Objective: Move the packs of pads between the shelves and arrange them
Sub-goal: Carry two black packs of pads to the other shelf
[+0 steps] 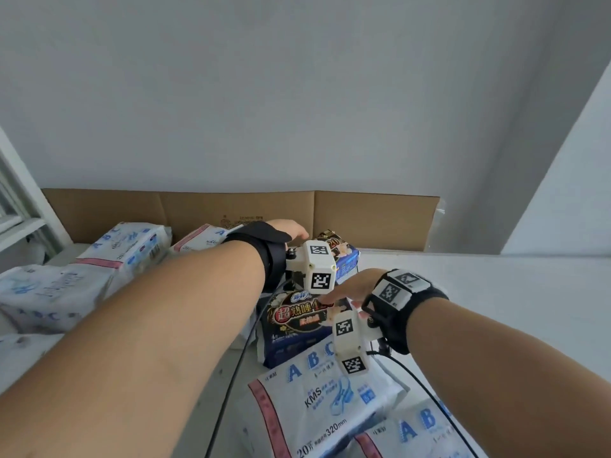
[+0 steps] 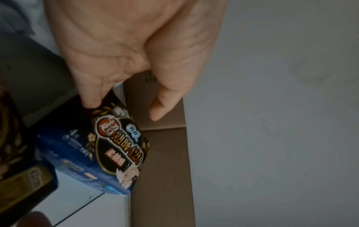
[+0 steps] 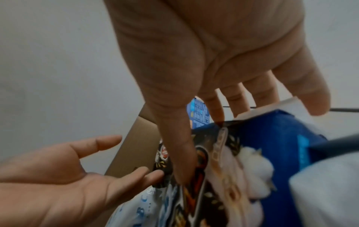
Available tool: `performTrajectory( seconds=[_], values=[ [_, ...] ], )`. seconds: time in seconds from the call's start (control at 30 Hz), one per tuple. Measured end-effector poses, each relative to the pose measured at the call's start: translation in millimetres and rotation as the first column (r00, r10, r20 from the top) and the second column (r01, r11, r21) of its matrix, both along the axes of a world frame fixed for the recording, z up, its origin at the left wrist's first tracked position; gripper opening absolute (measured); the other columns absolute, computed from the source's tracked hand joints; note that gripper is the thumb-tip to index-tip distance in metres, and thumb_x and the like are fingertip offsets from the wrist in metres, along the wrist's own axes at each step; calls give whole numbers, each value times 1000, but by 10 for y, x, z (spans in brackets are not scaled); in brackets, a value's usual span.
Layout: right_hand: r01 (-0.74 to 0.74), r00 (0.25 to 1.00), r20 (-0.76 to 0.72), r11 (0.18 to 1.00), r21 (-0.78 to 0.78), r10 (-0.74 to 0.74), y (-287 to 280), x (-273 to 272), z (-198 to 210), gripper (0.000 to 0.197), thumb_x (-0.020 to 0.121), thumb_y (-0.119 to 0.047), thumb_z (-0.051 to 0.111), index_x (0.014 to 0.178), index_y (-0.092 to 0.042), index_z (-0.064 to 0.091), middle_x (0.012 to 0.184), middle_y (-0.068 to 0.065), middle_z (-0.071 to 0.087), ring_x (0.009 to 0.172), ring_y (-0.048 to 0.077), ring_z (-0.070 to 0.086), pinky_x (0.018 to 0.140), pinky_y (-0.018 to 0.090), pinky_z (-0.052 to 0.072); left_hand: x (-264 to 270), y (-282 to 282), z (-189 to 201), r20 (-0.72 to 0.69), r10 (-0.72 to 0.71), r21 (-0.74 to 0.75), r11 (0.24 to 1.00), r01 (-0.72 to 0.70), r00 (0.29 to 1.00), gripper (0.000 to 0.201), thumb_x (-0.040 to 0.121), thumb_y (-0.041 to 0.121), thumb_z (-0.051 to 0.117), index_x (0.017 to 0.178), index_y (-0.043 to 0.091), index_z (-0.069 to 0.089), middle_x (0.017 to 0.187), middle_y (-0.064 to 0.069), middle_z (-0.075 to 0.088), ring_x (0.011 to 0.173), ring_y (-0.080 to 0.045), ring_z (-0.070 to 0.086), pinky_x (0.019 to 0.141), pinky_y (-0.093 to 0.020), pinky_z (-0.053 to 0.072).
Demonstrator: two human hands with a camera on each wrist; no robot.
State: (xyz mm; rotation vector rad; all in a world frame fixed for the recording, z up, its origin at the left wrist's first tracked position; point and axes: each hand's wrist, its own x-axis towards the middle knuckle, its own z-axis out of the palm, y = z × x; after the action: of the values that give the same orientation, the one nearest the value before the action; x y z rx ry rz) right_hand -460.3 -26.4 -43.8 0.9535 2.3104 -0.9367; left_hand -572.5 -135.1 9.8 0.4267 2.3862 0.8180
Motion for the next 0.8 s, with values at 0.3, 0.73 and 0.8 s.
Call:
performTrajectory(
  seconds=[0.3,0.73,0.8],
  values=[
    [56,998,7,992,-117,-55,-43,5,-49,34,74,-40,78,74,-18,52,59,1,61,28,5,53,29,12,36,-306,353,-225,-83,-382,-373,868,327,920,41,101,26,38,133,3,48,140,-14,49,129,-28,45,103,-33,35],
    [-12,999,31,985,-174,17,-113,7,-7,49,88,-30,65,132,-13,51,133,13,57,111,22,58,94,30,43,-607,478,-695,-119,-394,-393,862,321,911,70,72,69,61,118,17,63,119,-4,63,95,-20,60,84,-27,46],
    [5,999,38,975,-222,3,-109,5,-10,44,89,-23,64,130,-11,52,134,13,56,108,22,58,88,29,44,-586,483,-720,-111,-378,-366,876,316,919,72,71,72,60,119,18,62,122,-3,63,102,-21,59,92,-31,43]
  ],
)
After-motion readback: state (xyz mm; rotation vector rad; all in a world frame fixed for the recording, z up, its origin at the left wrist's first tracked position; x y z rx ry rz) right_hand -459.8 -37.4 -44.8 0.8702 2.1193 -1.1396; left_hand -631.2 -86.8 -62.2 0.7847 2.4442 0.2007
